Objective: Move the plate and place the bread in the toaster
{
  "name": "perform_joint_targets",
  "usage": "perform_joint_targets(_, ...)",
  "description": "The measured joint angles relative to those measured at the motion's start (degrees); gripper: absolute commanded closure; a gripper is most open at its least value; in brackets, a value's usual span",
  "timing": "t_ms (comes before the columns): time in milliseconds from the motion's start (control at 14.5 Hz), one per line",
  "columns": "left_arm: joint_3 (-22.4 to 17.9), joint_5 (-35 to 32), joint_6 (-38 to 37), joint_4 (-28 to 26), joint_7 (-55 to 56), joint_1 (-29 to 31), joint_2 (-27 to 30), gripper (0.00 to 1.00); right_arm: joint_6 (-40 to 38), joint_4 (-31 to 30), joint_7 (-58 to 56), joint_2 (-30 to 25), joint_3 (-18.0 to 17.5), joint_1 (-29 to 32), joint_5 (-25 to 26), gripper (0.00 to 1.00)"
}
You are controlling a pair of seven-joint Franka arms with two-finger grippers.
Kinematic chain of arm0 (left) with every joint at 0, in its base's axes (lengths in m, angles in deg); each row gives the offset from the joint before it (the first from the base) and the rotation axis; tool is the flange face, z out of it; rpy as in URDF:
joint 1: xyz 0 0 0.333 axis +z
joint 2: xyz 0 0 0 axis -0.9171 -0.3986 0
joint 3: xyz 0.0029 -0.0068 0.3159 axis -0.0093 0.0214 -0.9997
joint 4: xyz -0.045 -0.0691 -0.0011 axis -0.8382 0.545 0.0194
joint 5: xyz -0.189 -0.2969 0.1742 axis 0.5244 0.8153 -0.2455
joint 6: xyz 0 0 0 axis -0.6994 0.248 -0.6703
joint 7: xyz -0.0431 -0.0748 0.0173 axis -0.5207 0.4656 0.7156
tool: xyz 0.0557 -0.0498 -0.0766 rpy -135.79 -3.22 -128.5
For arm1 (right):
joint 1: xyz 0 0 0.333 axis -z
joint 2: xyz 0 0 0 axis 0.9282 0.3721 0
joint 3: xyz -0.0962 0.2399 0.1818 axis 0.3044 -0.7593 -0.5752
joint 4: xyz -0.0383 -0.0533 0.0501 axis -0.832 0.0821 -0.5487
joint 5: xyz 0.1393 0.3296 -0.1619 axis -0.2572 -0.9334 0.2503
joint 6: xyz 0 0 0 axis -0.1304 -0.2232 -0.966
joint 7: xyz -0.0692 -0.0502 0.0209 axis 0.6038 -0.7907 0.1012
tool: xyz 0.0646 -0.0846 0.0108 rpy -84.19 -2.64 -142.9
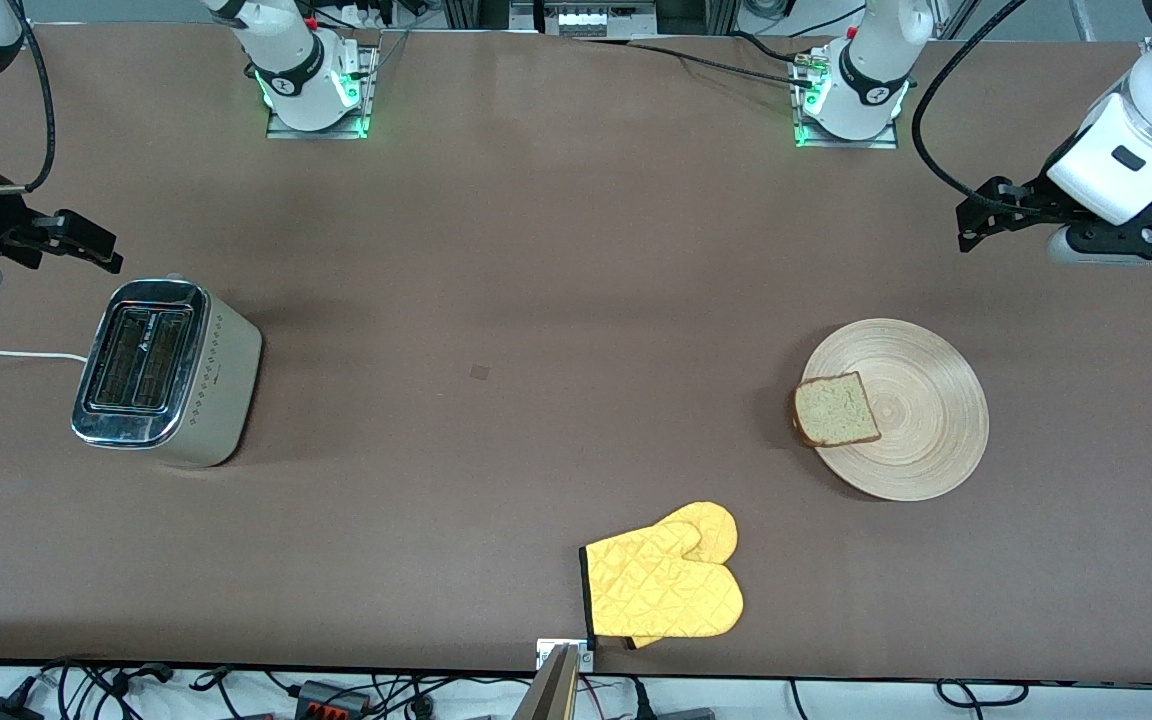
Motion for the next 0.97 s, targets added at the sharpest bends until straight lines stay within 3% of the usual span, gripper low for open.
perform_joint_targets(276, -0.13, 1.33, -6.91, 2.51, 0.0, 2.64, -2.66, 0.0, -0.02, -0.01, 0.0, 0.22, 0.01, 0.0, 0.0, 0.0)
perform_joint_targets(828, -0.37, 10.75, -8.59, 4.66, -0.64, 14.15, -11.2, 0.0, 0.0, 0.0, 0.0, 1.38, 0.01, 0.0, 0.0, 0.0)
perform_joint_targets(966, -0.42, 16.36, -8.68, 4.74, -2.87, 19.37, -13.99, 0.0, 0.0, 0.01, 0.0, 1.38, 0.0, -0.01, 0.0, 0.0)
